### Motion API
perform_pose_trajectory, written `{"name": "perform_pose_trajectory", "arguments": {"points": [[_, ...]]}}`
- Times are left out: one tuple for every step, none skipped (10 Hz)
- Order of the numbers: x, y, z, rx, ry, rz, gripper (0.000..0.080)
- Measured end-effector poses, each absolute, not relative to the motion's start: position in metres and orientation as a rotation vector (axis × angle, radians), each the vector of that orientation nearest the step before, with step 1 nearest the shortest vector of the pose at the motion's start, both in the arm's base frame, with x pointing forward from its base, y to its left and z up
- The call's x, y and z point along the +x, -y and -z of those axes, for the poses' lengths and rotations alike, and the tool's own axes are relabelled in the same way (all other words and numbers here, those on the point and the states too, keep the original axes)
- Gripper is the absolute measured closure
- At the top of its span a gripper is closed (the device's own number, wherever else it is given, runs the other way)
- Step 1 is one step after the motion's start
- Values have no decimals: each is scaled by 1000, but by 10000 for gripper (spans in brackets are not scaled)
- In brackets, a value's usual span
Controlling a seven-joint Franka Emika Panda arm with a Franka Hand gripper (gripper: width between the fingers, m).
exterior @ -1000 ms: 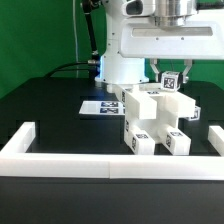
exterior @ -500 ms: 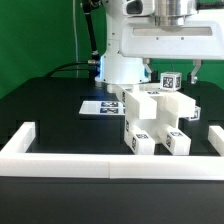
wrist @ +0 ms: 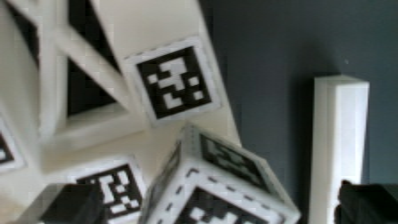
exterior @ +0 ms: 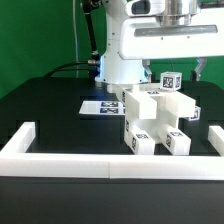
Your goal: Assemble chair
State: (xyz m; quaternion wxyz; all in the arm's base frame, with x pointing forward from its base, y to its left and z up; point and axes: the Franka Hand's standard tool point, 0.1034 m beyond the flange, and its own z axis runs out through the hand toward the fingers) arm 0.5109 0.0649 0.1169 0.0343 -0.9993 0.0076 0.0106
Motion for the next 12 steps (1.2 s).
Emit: {"name": "perform_pose_trajectory", "arguments": {"points": [[511, -65, -117, -3074, 72, -30, 151], [511, -65, -117, -3070, 213, -26, 151], [511, -65, -117, -3061, 317, -23, 151], [511, -64, -117, -3047, 439, -18, 151], [511, -64, -117, -3034, 548, -14, 151], [511, -63, -117, -3021, 626, -12, 151], [512, -61, -117, -2988, 771, -8, 151], [512, -59, -117, -2951, 913, -6, 151], [512, -56, -117, -2913, 1041, -5, 151], [512, -56, -117, -2918, 1029, -7, 151], [512, -56, -116, -2918, 1028, -8, 276], [512, -55, -116, -2918, 1028, -8, 415]]}}
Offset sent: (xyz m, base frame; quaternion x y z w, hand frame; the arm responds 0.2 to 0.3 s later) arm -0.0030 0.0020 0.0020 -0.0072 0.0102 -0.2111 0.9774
